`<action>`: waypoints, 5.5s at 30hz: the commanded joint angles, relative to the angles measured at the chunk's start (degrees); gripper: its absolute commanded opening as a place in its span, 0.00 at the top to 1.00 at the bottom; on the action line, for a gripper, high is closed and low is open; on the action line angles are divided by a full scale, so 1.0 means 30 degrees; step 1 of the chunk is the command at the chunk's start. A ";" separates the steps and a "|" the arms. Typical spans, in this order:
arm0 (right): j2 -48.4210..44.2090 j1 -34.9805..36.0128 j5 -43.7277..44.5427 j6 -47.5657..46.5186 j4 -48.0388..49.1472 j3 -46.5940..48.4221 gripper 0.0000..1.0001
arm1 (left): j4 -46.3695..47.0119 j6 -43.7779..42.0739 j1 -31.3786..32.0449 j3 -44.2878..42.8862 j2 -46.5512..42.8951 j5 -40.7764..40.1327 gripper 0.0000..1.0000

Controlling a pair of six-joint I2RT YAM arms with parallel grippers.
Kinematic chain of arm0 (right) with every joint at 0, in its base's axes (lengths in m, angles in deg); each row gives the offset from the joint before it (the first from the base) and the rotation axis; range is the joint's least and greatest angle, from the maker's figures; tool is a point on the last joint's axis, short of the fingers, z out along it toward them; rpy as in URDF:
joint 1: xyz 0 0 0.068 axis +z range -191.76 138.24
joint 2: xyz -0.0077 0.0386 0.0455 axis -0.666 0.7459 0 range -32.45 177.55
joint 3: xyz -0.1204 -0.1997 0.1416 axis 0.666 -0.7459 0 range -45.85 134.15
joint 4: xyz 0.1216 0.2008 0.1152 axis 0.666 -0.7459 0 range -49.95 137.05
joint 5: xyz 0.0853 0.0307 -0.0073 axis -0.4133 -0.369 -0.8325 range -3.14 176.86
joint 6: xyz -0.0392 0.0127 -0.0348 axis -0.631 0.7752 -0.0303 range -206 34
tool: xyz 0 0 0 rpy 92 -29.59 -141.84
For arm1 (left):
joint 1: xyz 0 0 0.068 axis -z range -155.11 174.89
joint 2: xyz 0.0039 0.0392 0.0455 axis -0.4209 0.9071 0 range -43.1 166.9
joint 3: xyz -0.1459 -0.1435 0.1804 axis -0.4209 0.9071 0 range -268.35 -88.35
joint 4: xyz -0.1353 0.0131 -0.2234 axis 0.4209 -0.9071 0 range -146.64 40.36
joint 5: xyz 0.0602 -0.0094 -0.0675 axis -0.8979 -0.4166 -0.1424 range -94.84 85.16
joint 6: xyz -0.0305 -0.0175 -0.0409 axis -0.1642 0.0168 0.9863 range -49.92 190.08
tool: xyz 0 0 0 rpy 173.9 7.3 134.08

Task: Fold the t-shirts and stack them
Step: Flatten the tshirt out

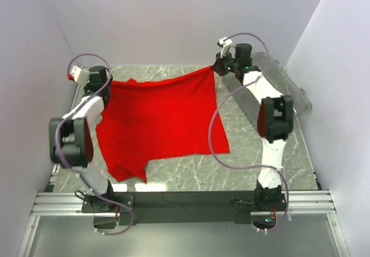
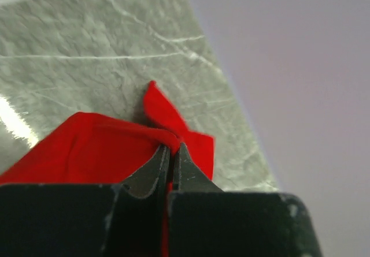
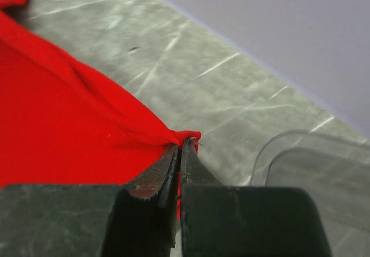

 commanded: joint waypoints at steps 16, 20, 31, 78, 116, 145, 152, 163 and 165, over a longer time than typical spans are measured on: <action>0.5586 0.1234 0.8090 0.1388 0.2676 0.8051 1.00 | 0.2557 -0.1638 -0.0271 -1.1360 1.0286 0.2226 0.99; 0.5733 0.1088 0.8558 0.1124 0.2208 0.8342 1.00 | 0.0654 -0.1316 -0.0797 -1.2621 1.0815 0.1904 0.99; 0.6524 0.0824 0.9467 0.0216 0.1122 0.9047 1.00 | 0.0211 -0.1608 -0.1326 -1.3678 1.2046 0.3895 0.99; 0.8050 0.2260 1.0464 -0.3271 0.0974 0.9579 1.00 | 0.2056 -0.2575 -0.2205 -1.2800 1.1988 0.7819 0.99; 0.8428 0.1937 1.2602 -0.3564 0.1152 0.9692 1.00 | 0.2497 -0.7292 -0.2586 -0.6618 0.7535 0.9813 0.99; 0.8751 0.2318 1.3247 -0.5408 0.0947 0.9604 1.00 | 0.1003 -0.8610 -0.2088 -0.5357 0.7066 0.9843 0.99; 0.8253 0.2406 1.3071 -0.6286 0.1093 0.8345 0.99 | 0.0768 -0.8581 -0.2059 -0.5650 0.7154 0.9374 0.99; 0.7580 0.2377 1.2340 -0.7283 0.0772 0.7173 0.98 | 0.0533 -0.8698 -0.2088 -0.6383 0.7359 0.9228 0.99; 0.7142 0.2377 1.2077 -0.7460 0.0946 0.6764 0.98 | 0.0563 -0.8727 -0.2088 -0.6412 0.7300 0.9228 0.99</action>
